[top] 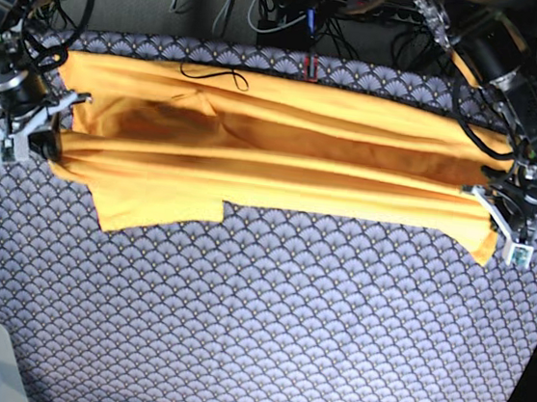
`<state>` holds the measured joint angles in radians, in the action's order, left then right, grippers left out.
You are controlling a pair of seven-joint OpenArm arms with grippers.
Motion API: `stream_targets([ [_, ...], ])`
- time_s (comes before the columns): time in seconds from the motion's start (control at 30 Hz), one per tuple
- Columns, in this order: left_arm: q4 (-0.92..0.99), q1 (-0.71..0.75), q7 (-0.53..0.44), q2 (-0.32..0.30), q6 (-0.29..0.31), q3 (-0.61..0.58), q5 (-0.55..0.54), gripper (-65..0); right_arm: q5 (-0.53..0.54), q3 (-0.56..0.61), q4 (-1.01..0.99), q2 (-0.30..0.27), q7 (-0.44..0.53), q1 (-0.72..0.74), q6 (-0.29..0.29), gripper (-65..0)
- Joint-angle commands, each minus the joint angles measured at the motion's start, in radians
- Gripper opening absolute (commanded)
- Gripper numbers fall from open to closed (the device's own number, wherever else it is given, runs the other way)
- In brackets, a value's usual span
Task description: Fold the T-shirt properly
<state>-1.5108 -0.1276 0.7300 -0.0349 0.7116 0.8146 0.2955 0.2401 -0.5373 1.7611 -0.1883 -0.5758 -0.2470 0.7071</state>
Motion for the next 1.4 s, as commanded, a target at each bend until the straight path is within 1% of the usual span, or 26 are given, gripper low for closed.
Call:
stream_targets([
  [0.0, -0.026, -0.013, -0.014, -0.012, -0.014, 0.002, 0.012, -65.0, -0.009, -0.016, 0.016, -0.015, 0.018, -0.002, -0.009, -64.4],
  [0.27, -0.023, 0.032, -0.014, -0.013, -0.014, 0.002, 0.011, -65.0, -0.012, -0.017, 0.026, 0.026, 0.023, -0.064, -0.009, -64.4],
  [0.43, -0.026, 0.061, -0.014, -0.021, -0.014, 0.002, 0.011, -65.0, -0.008, -0.017, 0.110, 0.042, 0.023, -0.125, -0.009, -64.4],
  [0.57, -0.023, 0.067, -0.014, -0.021, -0.014, 0.002, 0.011, -65.0, -0.008, -0.016, 0.159, 0.079, 0.023, -0.165, -0.009, -64.4],
  [1.17, -0.018, 0.067, -0.014, -0.023, -0.014, 0.002, 0.011, -65.0, -0.006, -0.013, 0.159, 0.083, 0.024, -0.263, -0.009, -64.4],
  [1.27, -0.017, 0.069, -0.014, -0.023, -0.014, 0.002, 0.012, -65.0, -0.011, -0.016, 0.159, 0.112, 0.027, -0.280, -0.009, -64.4],
  [1.37, -0.017, 0.072, -0.014, -0.023, -0.014, 0.002, 0.014, -65.0, -0.015, -0.019, 0.158, 0.137, 0.067, -0.288, -0.009, -64.4],
])
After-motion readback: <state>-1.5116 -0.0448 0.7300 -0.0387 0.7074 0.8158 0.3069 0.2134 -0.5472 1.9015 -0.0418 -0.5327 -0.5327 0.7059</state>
